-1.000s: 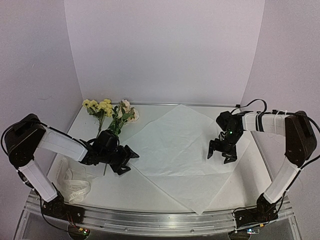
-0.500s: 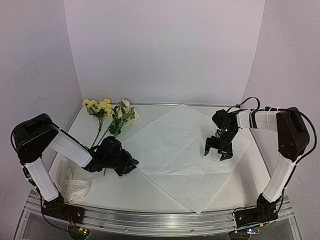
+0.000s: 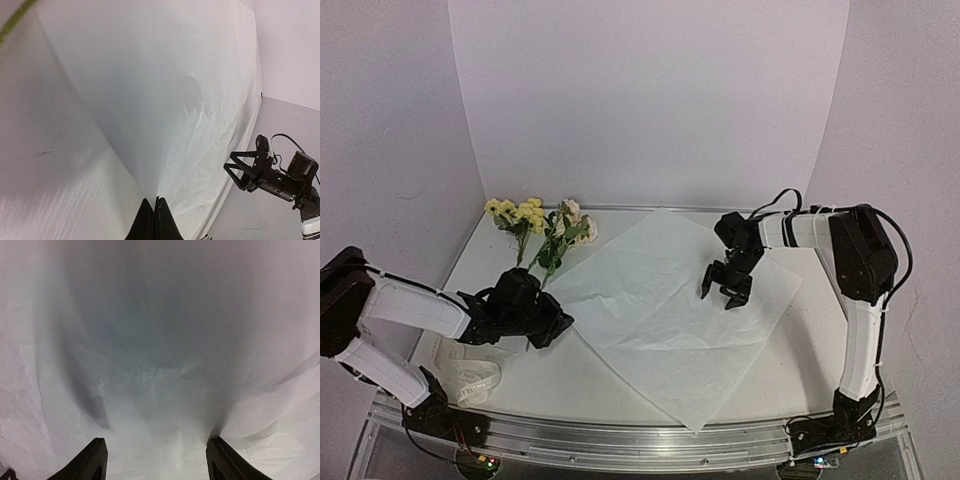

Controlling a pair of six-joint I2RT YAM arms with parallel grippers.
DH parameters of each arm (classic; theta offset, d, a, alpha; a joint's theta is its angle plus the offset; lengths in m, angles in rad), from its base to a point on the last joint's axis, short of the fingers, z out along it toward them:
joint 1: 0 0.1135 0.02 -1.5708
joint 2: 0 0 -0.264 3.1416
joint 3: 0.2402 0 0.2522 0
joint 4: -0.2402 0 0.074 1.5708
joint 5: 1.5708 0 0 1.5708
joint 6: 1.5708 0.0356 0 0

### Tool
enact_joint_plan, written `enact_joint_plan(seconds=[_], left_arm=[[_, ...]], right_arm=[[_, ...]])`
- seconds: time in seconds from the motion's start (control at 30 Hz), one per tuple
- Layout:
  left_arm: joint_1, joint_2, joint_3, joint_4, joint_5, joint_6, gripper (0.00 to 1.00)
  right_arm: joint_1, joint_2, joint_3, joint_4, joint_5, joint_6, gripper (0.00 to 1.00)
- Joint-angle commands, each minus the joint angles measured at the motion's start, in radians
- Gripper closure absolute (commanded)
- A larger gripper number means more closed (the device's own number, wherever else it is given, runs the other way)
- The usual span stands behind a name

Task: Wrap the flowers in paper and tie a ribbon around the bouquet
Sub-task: Adjust the flattened wrapping paper at the center of the board.

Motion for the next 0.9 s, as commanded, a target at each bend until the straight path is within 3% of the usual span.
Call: enact_joint_plan(seconds=[0.0,0.2,0.53,0.73,0.77,0.87], left_arm=[[0.006,-0.132,0.014,-0.262,-0.083,0.058,1.0],[0.032,-0.178,-0.001,-0.331,-0.063,0.101,1.0],[0.108,-0.147,0.006,-0.317,0.049,0.219,1.0],[0.106,-0.092,0.028,-0.278,0.104,0.253,1.0],[0.105,-0.095,0.029,-0.286,0.102,0.253,0.98],[0.105,-0.13,0.038,-0.334,0.069,0.265,0.7]], right_arm=[[0.05,0.088,0.094,0.004,-0.007,0.054,0.32],[0.072,0.09,0.112,-0.048,0.06,0.109,0.33],[0.097,-0.135,-0.256,-0.005,0.265,0.249,0.34],[0.096,-0.173,-0.263,0.009,0.266,0.17,0.3],[0.096,-0.173,-0.253,0.008,0.262,0.159,0.29],[0.097,-0.179,-0.242,0.0,0.268,0.158,0.29]])
